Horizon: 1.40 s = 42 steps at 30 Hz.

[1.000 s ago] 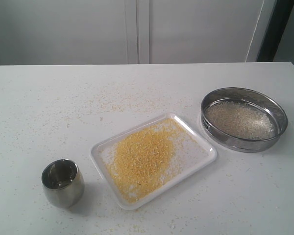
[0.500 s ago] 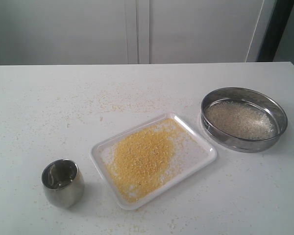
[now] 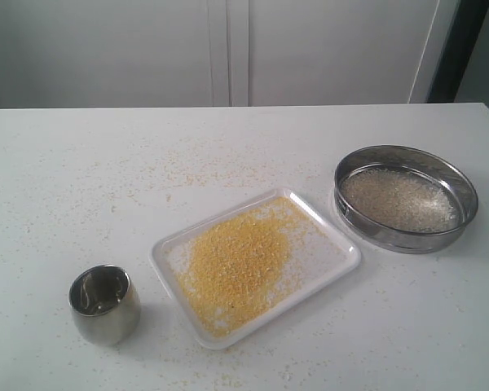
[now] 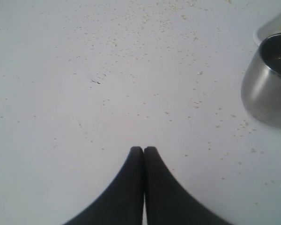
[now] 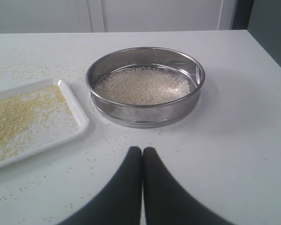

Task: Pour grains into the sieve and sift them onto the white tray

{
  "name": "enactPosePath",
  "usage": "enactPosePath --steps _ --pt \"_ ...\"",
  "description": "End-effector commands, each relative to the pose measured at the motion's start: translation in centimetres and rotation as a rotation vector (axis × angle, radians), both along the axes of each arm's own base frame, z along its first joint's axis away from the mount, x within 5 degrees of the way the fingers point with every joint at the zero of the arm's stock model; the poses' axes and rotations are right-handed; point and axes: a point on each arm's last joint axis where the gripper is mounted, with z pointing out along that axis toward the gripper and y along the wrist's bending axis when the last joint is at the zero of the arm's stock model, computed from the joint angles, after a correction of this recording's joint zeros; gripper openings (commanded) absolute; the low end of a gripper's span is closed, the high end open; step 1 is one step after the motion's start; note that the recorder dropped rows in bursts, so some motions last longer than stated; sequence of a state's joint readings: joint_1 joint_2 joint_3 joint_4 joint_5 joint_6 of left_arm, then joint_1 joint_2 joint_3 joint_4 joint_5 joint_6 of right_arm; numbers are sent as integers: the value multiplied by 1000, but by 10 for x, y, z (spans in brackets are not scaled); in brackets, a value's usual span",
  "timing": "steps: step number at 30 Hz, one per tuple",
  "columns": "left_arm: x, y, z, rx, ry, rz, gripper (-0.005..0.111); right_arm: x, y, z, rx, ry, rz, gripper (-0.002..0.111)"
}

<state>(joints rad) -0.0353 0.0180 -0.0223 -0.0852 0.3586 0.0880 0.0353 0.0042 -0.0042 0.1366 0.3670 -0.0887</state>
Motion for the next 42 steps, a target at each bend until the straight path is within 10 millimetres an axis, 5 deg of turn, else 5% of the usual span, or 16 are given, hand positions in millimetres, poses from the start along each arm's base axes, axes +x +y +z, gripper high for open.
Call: enactPosePath --steps 1,42 --pt "0 0 -5 -12 -13 10 0 0 0 0 -1 -10 0 0" --pt "1 4 -5 -32 -15 62 0 0 0 0 -1 -10 0 0"
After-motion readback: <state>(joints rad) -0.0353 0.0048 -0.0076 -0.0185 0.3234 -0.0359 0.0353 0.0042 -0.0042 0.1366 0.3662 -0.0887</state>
